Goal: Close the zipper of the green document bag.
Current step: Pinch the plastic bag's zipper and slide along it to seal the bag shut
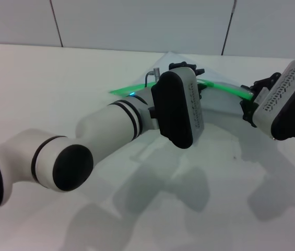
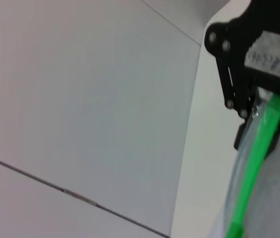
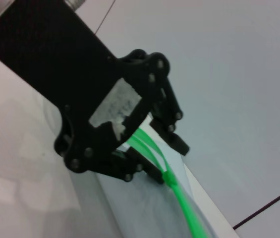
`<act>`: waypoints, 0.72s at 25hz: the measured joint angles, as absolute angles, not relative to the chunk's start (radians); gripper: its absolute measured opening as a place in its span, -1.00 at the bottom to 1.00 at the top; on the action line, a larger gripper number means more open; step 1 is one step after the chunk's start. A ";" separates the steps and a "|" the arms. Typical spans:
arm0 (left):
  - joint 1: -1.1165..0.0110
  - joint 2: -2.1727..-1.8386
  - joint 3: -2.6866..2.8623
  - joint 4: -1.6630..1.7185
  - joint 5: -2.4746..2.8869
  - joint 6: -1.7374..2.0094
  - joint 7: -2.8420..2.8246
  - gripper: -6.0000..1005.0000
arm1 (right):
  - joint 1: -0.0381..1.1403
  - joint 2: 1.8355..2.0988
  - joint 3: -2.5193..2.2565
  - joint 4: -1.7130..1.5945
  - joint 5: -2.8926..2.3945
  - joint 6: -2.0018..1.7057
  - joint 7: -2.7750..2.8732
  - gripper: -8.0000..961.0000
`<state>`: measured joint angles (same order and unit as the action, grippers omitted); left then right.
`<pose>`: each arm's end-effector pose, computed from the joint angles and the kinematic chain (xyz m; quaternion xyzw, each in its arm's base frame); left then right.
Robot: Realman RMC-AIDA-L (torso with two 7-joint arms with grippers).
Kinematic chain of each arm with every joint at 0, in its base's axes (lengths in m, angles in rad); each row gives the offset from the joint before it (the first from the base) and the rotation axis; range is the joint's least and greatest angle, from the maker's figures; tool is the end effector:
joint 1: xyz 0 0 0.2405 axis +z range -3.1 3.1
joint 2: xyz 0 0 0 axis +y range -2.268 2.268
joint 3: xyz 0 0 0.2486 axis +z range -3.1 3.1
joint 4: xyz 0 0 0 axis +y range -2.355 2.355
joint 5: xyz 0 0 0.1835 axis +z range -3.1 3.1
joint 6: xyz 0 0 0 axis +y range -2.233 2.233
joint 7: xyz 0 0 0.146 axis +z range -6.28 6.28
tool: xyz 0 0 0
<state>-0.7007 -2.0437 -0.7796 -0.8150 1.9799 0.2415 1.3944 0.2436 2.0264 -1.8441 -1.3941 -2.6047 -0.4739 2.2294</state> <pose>-0.1347 0.3699 -0.1056 -0.8715 0.2284 0.0094 0.4340 0.1983 0.3359 -0.0197 -0.9044 0.0102 -0.0569 0.4227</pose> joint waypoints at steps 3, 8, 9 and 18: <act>-0.703 -2.044 -0.771 -0.816 1.981 0.248 1.394 -0.42 | 0.245 2.026 -1.845 -1.392 -2.605 -0.474 2.230 -0.84; -0.708 -2.043 -0.746 -0.818 1.979 0.251 1.394 -0.41 | 0.250 2.025 -1.845 -1.383 -2.605 -0.474 2.230 -0.84; -0.709 -2.043 -0.742 -0.818 1.979 0.251 1.394 -0.41 | 0.251 2.025 -1.845 -1.381 -2.605 -0.474 2.230 -0.83; -0.711 -2.044 -0.719 -0.818 1.977 0.253 1.393 -0.26 | 0.255 2.025 -1.847 -1.379 -2.605 -0.474 2.230 -0.83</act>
